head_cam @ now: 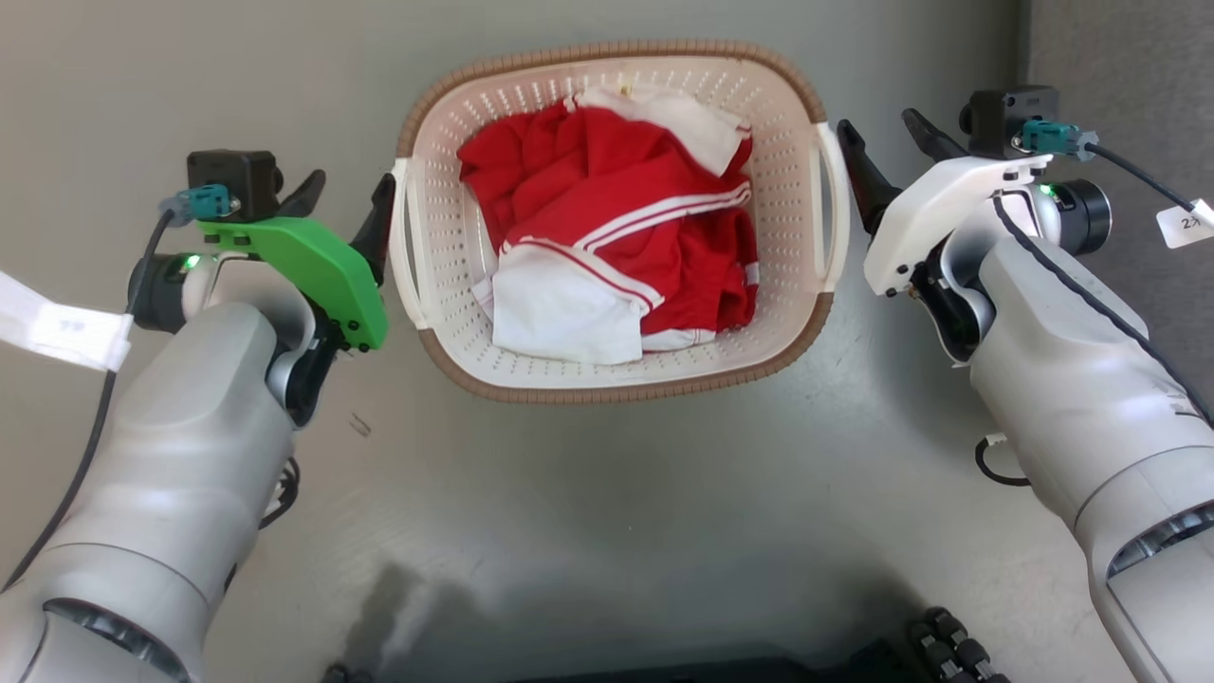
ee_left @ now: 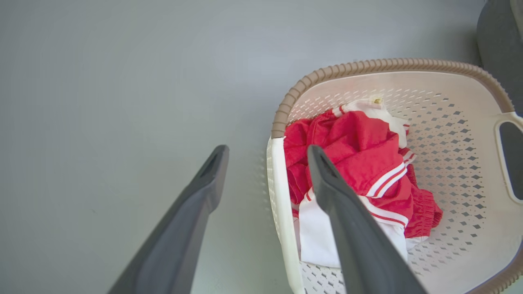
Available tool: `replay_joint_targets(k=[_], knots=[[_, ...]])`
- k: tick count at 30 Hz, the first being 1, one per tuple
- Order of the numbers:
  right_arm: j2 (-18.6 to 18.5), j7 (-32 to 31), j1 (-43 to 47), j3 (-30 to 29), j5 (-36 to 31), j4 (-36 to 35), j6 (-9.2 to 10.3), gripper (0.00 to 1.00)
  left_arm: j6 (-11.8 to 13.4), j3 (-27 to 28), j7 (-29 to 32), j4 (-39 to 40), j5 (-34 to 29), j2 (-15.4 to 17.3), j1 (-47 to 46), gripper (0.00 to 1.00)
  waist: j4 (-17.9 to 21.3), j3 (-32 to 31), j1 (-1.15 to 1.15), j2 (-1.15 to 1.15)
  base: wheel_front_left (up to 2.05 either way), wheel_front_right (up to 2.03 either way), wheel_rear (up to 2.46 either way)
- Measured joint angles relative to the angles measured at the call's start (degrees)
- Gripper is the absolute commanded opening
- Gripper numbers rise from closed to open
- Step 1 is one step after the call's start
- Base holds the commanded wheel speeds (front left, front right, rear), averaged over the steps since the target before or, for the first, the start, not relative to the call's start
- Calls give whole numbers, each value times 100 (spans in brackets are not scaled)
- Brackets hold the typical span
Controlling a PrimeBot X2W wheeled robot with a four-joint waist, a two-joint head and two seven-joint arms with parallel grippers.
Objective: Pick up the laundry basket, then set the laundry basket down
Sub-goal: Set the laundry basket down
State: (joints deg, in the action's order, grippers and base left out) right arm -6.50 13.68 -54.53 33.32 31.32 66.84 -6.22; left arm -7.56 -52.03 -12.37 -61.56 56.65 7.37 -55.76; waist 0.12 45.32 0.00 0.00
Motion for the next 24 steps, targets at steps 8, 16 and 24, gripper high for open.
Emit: replay_joint_targets(k=[8,16,24], knots=[[2,55,378,-115,54,-247,-31,100,0,13,-189,48,-132,111,246,100,32,-525,0,0,0,0,0],[-93,75,621,-481,51,-1073,34,100,12,229,-205,309,-313,196,481,100,66,-1058,0,0,0,0,0],[-203,75,1120,-749,-97,-1820,261,100,298,867,-205,1211,-745,477,528,100,94,-1586,0,0,0,0,0]])
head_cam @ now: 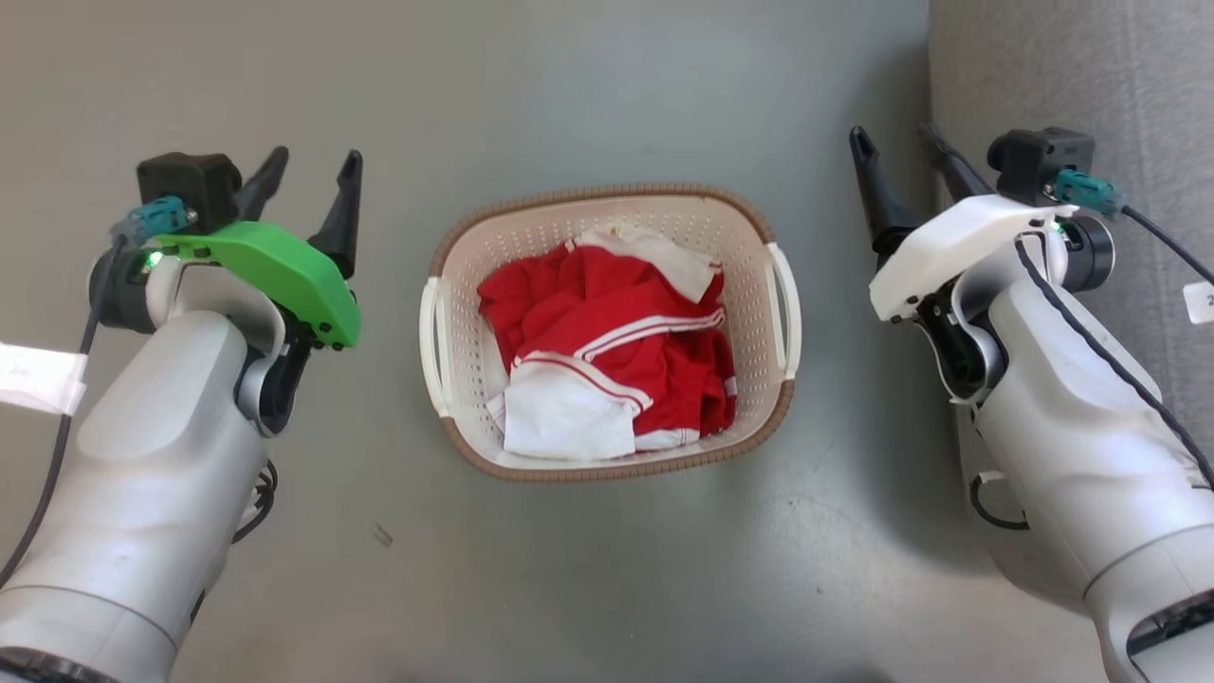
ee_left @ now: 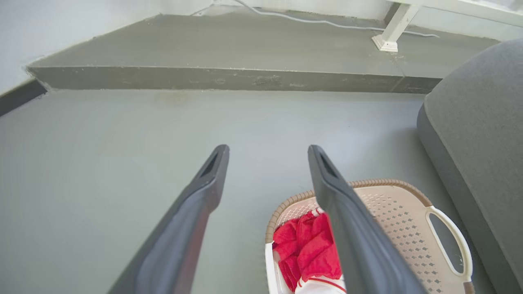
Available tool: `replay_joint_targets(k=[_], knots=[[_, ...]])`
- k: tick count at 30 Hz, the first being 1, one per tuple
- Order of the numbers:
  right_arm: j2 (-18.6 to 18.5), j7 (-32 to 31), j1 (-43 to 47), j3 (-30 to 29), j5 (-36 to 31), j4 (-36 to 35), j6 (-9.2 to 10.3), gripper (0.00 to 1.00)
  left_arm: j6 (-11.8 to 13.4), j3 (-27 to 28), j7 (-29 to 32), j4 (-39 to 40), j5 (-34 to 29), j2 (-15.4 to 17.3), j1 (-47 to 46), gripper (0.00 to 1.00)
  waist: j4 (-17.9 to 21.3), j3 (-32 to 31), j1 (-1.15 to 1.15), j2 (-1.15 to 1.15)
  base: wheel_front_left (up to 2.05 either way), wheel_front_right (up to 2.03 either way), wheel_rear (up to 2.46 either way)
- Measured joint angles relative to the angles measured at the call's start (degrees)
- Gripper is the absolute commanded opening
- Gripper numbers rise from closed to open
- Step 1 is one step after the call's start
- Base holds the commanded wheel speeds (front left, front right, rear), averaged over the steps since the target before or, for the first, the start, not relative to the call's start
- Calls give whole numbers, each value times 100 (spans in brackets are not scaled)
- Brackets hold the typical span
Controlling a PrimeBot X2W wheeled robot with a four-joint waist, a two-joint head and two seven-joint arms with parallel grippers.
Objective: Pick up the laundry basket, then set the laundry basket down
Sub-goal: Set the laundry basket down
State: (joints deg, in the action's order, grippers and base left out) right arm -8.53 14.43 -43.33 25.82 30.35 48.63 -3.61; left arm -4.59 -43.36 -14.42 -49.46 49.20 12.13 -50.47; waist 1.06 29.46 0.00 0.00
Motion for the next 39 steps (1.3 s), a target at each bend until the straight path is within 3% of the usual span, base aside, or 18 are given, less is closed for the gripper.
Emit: replay_joint_targets(k=[8,19,39], knots=[[-91,1,478,-314,-397,-923,330,100,371,620,0,916,-481,181,565,100,41,-527,0,0,0,0,0],[-104,9,1316,-573,-850,-1894,631,100,918,1102,-1,2157,-1205,339,1651,100,142,-1162,0,0,0,0,0],[-193,14,2882,-784,-1274,-2899,777,100,1125,1614,-1,3824,-2075,415,3816,100,285,-2079,0,0,0,0,0]])
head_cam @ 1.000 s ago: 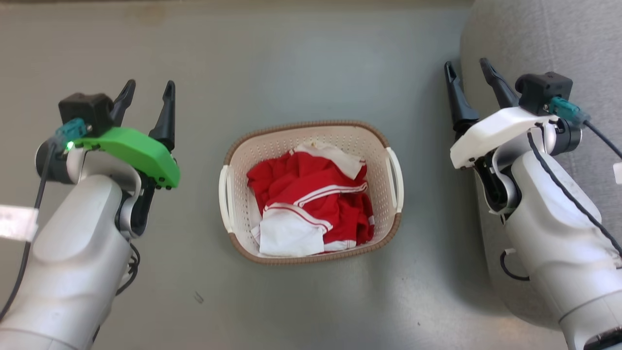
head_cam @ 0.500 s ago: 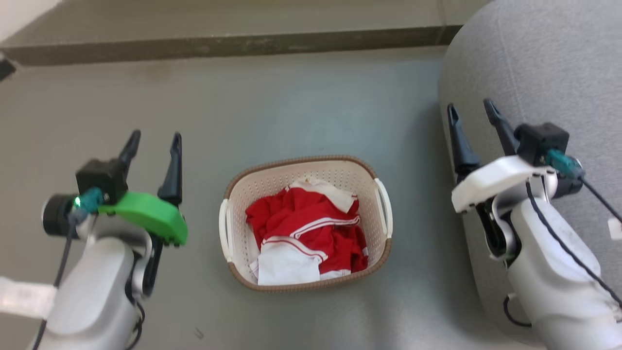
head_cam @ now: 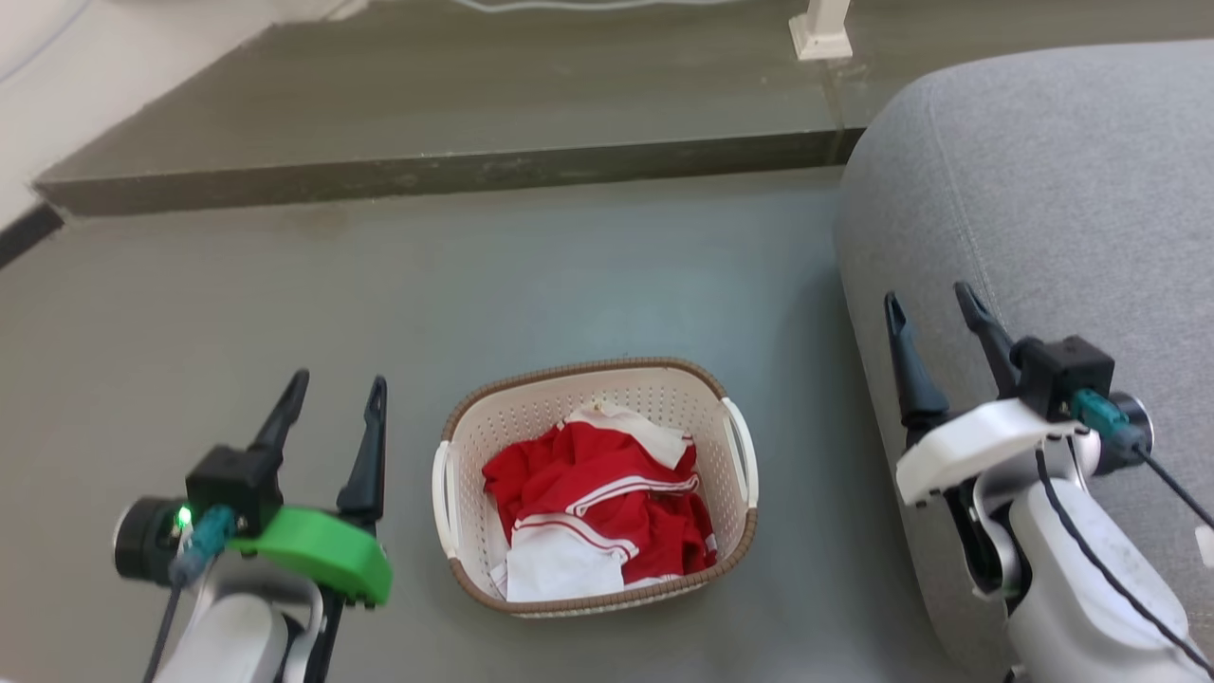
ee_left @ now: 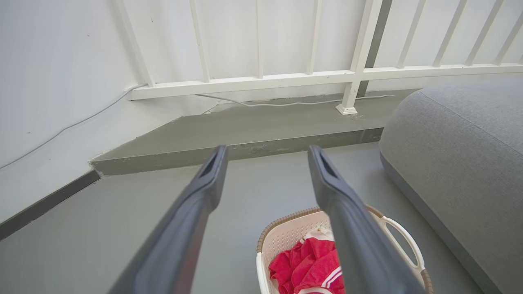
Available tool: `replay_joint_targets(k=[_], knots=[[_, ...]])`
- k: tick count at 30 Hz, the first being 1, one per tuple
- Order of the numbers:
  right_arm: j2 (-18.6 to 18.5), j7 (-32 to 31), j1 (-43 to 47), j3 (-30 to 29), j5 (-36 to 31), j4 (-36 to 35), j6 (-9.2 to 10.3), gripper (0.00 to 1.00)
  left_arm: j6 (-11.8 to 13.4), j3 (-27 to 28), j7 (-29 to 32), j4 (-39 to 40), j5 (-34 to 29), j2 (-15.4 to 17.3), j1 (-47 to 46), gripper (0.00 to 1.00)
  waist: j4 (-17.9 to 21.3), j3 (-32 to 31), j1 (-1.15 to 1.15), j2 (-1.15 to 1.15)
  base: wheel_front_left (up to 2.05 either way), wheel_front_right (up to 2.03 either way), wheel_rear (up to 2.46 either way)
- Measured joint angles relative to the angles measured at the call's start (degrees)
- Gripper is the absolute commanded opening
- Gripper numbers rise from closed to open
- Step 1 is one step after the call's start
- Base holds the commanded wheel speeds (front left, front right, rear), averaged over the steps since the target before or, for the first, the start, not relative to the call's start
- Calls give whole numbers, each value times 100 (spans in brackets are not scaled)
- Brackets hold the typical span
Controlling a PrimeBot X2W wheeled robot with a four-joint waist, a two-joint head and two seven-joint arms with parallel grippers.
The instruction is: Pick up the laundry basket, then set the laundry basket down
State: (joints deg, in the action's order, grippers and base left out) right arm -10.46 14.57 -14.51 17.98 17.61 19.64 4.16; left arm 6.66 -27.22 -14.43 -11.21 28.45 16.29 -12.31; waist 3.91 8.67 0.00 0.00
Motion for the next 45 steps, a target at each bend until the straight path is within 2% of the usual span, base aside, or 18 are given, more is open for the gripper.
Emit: replay_joint_targets(k=[12,21,45], knots=[[9,0,664,-88,-44,-375,53,100,41,324,0,448,-283,-74,965,100,20,-403,0,0,0,0,0],[7,0,1113,-120,-47,-613,56,100,41,790,1,690,-546,-134,1501,100,-2,-580,0,0,0,0,0],[10,0,1421,-230,-70,-1016,108,100,41,1077,1,1308,-960,-425,2089,100,61,-545,0,0,0,0,0]])
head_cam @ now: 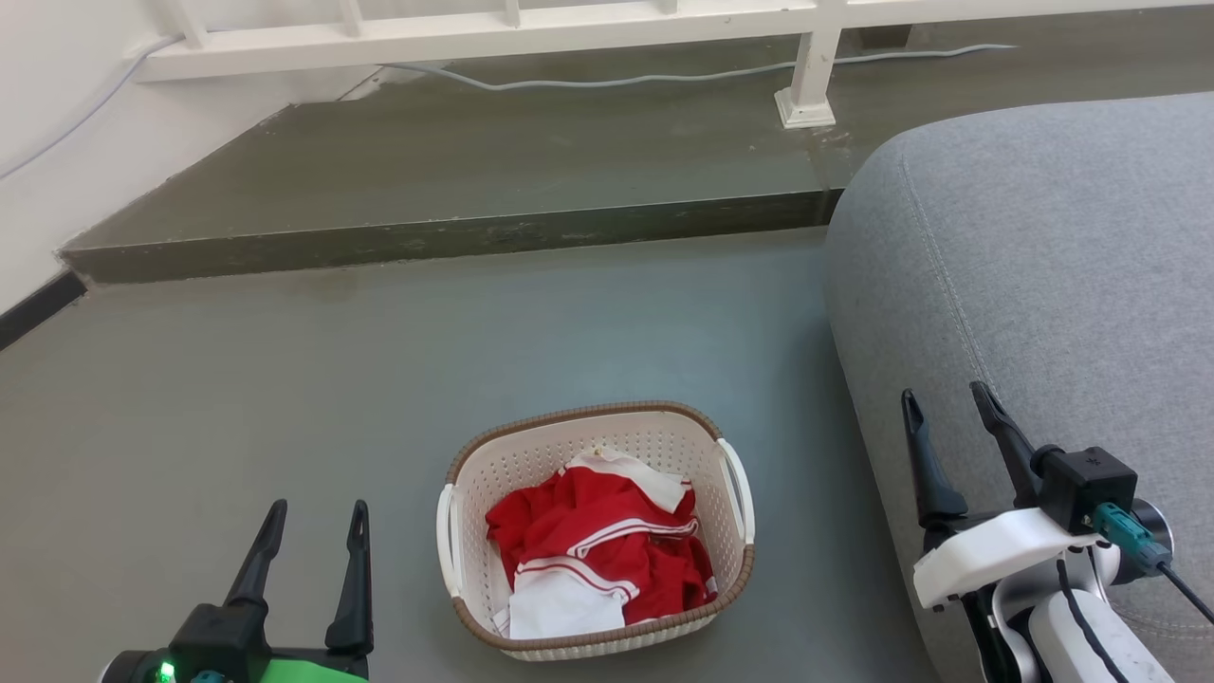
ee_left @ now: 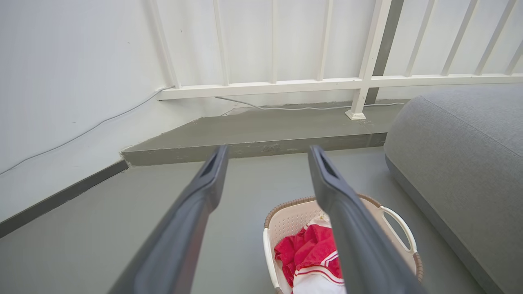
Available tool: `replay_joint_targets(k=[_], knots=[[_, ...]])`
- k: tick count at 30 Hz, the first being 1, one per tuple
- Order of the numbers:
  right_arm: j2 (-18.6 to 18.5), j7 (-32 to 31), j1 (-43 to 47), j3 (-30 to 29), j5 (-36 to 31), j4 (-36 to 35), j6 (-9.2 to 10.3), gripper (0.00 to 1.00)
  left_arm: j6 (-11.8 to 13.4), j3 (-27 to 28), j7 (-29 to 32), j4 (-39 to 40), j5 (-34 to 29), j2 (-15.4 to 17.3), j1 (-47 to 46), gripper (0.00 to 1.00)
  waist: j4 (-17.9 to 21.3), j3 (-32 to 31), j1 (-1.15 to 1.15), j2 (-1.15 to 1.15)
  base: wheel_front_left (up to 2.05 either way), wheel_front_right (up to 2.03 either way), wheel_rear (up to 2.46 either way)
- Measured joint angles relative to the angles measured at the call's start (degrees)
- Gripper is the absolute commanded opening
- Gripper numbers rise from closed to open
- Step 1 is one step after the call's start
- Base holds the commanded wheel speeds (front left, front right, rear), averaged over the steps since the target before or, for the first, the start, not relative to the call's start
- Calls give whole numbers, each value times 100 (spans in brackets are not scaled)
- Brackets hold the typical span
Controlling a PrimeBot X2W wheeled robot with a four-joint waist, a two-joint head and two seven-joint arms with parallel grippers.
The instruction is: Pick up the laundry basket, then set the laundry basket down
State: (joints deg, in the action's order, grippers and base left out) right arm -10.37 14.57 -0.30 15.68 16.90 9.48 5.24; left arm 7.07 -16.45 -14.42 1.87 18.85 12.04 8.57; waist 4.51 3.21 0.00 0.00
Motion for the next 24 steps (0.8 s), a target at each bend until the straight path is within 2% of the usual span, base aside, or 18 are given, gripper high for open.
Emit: replay_joint_targets(k=[4,5,16,24], knots=[[0,0,60,-9,-1,-47,0,100,0,43,0,63,-56,-22,15,100,5,0,0,0,0,0,0],[3,0,83,-10,1,-37,-2,0,0,44,0,57,-55,-29,24,0,7,-1,0,0,0,0,0],[135,-8,317,2,297,181,-67,0,-56,-73,26,-135,229,-185,113,0,-16,-11,0,0,0,0,0],[176,-104,318,-88,983,100,-148,0,-134,-3,85,-113,940,-216,142,0,-59,-35,0,0,0,0,0]])
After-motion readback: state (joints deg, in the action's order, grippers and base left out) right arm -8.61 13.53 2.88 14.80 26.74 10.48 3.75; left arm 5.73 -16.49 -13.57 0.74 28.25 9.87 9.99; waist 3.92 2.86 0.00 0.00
